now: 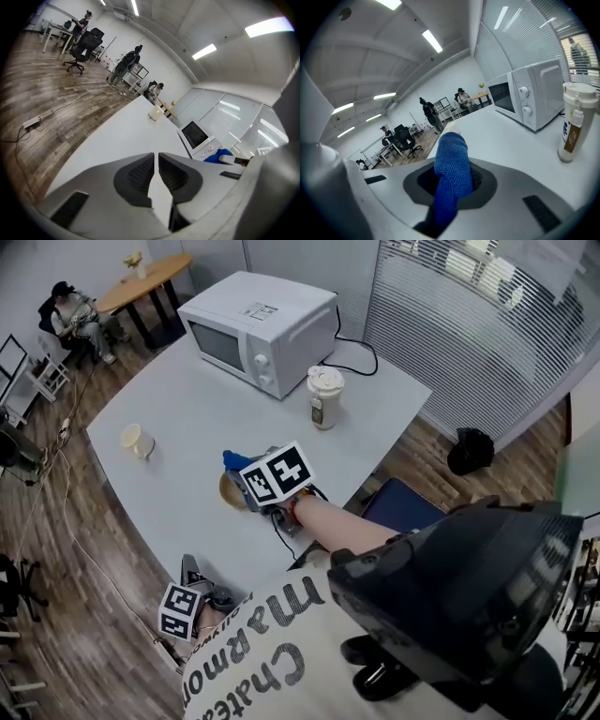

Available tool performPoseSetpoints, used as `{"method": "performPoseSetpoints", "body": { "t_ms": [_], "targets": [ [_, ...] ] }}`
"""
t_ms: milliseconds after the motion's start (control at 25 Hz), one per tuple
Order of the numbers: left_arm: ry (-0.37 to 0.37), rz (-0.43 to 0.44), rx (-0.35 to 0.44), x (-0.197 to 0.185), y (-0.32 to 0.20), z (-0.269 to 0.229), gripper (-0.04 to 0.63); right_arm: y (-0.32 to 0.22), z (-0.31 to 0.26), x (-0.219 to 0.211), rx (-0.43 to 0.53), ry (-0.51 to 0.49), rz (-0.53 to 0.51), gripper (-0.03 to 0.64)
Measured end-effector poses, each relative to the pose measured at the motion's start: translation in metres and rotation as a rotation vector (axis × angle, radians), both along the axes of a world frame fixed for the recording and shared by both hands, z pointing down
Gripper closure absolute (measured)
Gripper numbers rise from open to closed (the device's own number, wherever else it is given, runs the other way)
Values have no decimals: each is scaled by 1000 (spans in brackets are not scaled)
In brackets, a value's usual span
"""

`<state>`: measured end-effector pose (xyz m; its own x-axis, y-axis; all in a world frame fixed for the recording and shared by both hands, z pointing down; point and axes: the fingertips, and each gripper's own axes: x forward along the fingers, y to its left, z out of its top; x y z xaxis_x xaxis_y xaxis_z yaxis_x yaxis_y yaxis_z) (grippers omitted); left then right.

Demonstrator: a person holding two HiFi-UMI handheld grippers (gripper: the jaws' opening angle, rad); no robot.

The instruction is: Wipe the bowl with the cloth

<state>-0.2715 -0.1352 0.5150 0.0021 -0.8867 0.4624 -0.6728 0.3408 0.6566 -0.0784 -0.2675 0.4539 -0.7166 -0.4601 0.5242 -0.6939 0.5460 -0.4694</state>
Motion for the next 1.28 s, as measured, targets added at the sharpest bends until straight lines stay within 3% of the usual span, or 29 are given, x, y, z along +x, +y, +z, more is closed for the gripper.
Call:
{"method": "performPoseSetpoints", "body": {
  "t_ms": [520,720,1000,1280],
  "targets": [
    [-32,138,95,-5,50,-26,598,76,1,-36,-28,-70,-40,569],
    [-47,190,105,7,65,-24,598,105,13,-30,-25,-30,-53,568],
    [-44,214,82,35,77,-13,600,188,49,-41,-190,-93,-184,569],
    [-97,191,94,69,92,-27,600,167,18,16,-109,-117,-81,569]
  ]
}}
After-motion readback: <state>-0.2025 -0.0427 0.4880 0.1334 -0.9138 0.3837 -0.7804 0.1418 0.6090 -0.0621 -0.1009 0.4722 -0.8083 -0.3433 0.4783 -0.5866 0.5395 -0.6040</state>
